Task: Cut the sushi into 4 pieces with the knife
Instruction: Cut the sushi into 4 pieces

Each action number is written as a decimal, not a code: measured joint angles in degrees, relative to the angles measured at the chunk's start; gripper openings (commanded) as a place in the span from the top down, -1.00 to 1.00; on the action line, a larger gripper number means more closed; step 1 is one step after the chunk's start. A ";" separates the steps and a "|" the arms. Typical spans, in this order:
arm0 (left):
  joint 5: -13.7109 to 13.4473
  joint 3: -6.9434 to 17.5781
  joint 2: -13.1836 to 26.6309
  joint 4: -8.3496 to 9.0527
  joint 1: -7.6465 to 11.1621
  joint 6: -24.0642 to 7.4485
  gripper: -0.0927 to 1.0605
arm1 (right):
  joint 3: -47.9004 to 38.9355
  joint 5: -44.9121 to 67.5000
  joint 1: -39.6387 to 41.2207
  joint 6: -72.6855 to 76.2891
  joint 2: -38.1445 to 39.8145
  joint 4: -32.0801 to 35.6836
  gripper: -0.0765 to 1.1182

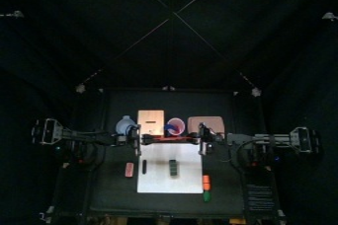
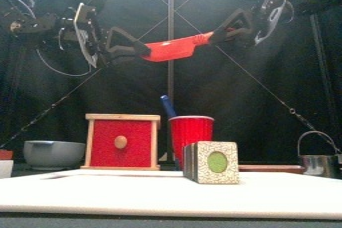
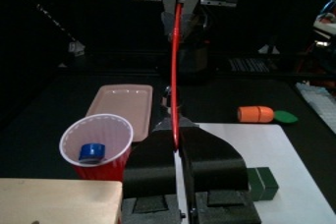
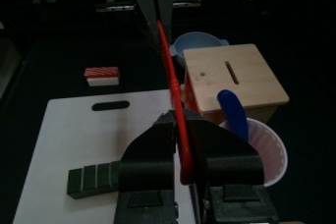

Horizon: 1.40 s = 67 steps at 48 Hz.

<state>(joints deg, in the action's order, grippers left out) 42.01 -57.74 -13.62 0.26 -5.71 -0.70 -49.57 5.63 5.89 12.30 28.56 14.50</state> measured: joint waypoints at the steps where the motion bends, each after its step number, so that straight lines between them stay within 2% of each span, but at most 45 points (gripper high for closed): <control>1: 0.09 0.00 0.26 0.09 0.00 0.00 0.64 | 0.00 -0.09 -0.09 0.00 -0.26 0.00 0.80; 7: 1.14 -0.26 3.34 0.26 0.09 0.18 0.64 | -0.26 -1.41 -0.62 0.00 -1.93 -0.26 0.80; 14: 4.31 -0.35 8.09 0.00 0.35 0.44 0.64 | -0.62 -4.66 -1.23 0.00 -4.04 -2.11 0.80; 22: 7.91 -0.35 12.83 -1.14 3.34 0.44 0.65 | -1.41 -7.29 -4.04 0.00 -7.29 -3.69 0.80; 29: 8.96 -0.35 14.50 -3.78 6.50 0.53 0.65 | -1.67 -7.91 -6.50 0.00 -9.23 -5.36 0.80; 38: 9.32 -0.26 15.29 -9.23 10.72 0.53 0.65 | -1.67 -8.00 -8.26 0.00 -12.39 -7.38 0.80; 44: 9.49 -0.18 15.91 -11.69 12.22 0.44 0.65 | -1.67 -8.79 -8.61 0.00 -13.71 -8.26 0.80; 60: 10.02 1.58 20.74 -14.15 15.03 0.53 0.65 | -1.32 -10.99 -10.28 0.00 -14.24 -8.79 0.80; 67: 10.11 2.37 22.94 -14.50 15.82 0.44 0.65 | -1.23 -11.69 -10.46 0.00 -14.59 -9.76 0.80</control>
<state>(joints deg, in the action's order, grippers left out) 52.12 -55.37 9.32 -14.24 10.11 -0.26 -50.80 -6.06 -4.57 12.30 13.97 4.75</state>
